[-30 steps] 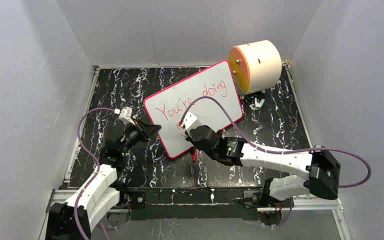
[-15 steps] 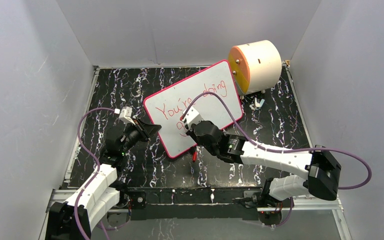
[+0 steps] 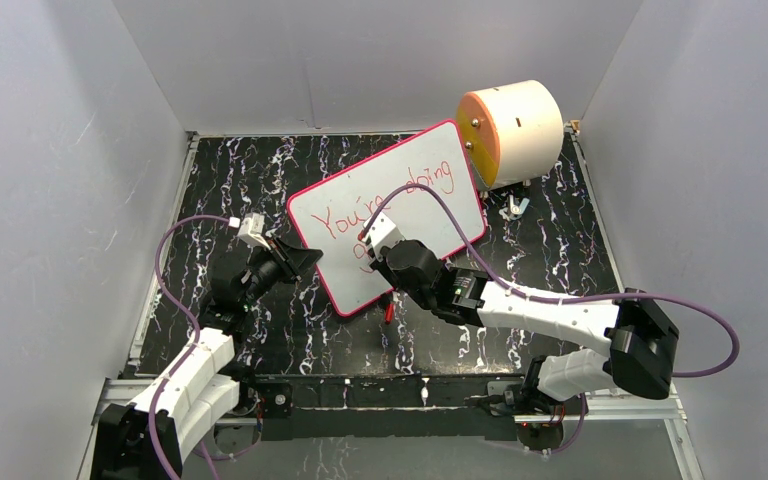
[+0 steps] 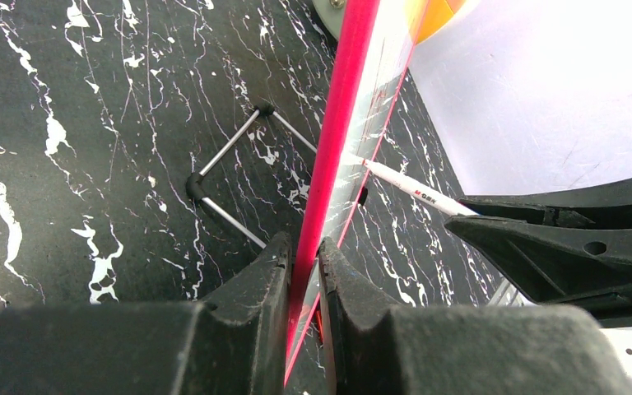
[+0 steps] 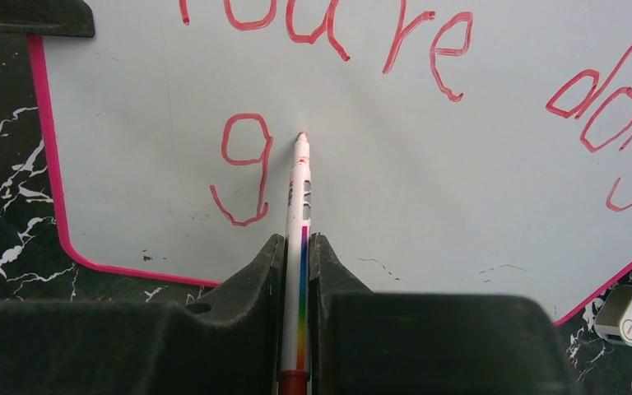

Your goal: Write a sentence on the whiteboard

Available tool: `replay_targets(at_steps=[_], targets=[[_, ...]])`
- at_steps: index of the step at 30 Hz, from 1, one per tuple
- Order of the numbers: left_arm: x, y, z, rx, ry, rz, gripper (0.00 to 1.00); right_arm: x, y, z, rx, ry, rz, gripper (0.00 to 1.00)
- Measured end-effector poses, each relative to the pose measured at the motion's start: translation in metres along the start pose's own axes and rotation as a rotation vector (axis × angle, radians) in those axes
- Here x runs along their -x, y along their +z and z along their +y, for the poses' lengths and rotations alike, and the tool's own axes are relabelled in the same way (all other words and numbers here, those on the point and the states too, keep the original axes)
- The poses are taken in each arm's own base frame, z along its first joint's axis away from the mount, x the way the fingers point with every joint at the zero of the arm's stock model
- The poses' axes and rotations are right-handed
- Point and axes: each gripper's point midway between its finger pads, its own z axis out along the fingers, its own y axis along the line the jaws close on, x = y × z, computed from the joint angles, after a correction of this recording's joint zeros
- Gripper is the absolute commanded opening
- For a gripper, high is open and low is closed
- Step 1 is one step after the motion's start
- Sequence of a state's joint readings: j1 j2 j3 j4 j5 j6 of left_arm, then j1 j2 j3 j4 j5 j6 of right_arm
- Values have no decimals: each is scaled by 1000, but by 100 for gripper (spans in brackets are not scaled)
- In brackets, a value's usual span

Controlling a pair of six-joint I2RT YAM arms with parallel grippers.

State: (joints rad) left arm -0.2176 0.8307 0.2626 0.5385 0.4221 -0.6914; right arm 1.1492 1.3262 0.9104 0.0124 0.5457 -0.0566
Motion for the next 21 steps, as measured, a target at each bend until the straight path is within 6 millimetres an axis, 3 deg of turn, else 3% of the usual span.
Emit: replay_targets(at_steps=[11,21], targets=[[0,0,1,3,-1,-1,0,-4,1,1,1,9,20,0],[-1,0,1,5,-2,2,0,-24,-4,5,22,28,100,0]])
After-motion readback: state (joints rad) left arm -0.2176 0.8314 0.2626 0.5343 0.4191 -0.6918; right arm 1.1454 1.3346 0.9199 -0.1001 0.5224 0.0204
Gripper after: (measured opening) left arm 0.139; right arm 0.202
